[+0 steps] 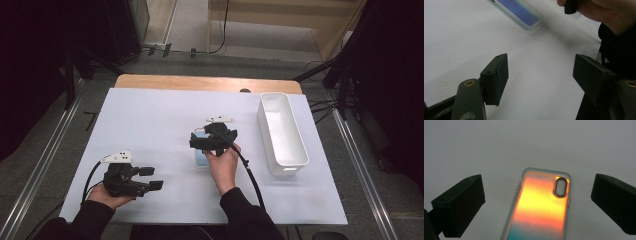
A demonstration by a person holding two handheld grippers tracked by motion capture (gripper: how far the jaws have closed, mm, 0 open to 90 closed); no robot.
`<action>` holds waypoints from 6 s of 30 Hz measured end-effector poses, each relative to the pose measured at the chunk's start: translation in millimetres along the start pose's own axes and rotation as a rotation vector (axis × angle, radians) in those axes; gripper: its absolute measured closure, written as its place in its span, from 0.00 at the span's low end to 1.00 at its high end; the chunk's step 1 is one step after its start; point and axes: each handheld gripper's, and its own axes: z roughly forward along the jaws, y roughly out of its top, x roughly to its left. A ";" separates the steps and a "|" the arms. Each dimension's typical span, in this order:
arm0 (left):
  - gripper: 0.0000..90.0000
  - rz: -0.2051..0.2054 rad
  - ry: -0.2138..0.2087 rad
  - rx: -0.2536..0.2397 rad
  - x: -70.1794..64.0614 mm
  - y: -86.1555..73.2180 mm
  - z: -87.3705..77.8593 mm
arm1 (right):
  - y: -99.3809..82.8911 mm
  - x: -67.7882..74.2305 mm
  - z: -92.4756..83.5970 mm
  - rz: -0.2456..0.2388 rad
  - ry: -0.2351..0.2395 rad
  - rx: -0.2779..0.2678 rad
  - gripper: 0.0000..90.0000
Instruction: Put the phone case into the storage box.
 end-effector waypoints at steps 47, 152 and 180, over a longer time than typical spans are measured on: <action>0.31 -0.007 0.005 -0.001 -0.2 -0.1 0.4 | -43.3 5.3 27.5 -0.037 -0.006 0.070 0.00; 0.31 -0.087 -0.041 -0.023 1.9 20.2 13.3 | -28.4 -53.3 -56.4 -0.039 0.432 0.105 0.16; 0.31 -0.186 0.015 -0.024 12.3 82.1 32.5 | -42.4 -39.2 -50.3 -0.011 0.416 0.019 0.16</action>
